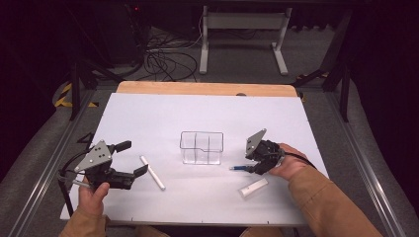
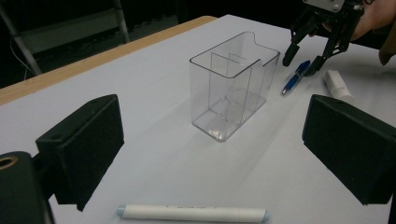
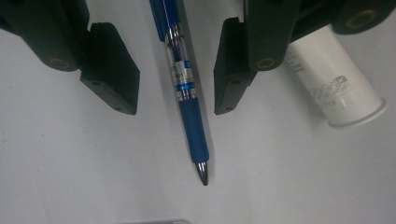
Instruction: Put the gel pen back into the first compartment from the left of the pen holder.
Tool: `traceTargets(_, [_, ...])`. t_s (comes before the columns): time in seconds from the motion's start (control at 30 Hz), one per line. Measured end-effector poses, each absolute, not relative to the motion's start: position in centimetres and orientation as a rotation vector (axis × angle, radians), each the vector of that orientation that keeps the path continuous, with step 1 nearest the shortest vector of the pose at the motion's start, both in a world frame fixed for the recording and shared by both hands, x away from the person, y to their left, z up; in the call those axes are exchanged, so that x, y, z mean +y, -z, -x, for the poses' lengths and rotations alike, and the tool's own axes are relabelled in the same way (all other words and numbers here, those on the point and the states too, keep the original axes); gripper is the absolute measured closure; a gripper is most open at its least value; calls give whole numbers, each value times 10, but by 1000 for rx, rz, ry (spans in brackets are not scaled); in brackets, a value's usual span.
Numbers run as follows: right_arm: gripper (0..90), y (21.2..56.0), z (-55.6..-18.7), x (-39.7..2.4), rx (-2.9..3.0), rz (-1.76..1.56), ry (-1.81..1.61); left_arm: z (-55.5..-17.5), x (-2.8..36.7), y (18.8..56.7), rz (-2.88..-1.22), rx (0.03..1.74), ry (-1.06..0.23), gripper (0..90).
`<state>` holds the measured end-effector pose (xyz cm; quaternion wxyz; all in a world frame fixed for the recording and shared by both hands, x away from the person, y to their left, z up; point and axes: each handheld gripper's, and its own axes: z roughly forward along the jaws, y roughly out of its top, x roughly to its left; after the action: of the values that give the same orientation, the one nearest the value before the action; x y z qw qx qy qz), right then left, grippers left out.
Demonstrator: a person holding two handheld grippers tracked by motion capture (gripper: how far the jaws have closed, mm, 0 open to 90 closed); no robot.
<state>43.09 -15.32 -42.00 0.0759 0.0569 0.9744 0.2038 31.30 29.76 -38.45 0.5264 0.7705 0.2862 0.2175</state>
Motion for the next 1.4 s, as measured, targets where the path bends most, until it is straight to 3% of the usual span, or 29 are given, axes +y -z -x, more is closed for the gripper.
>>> traceTargets(0.5, [709, 427, -430, -143, 2945, -100, -495, -313, 298, 385, -1847, 681, -521, 65])
traceTargets(0.97, [788, 430, -430, -139, 2954, -54, -445, -313, 298, 385, -1846, 682, -519, 65])
traceTargets(1.4, [797, 428, -428, -139, 2920, -8, -432, -312, 300, 386, -1840, 686, -509, 66])
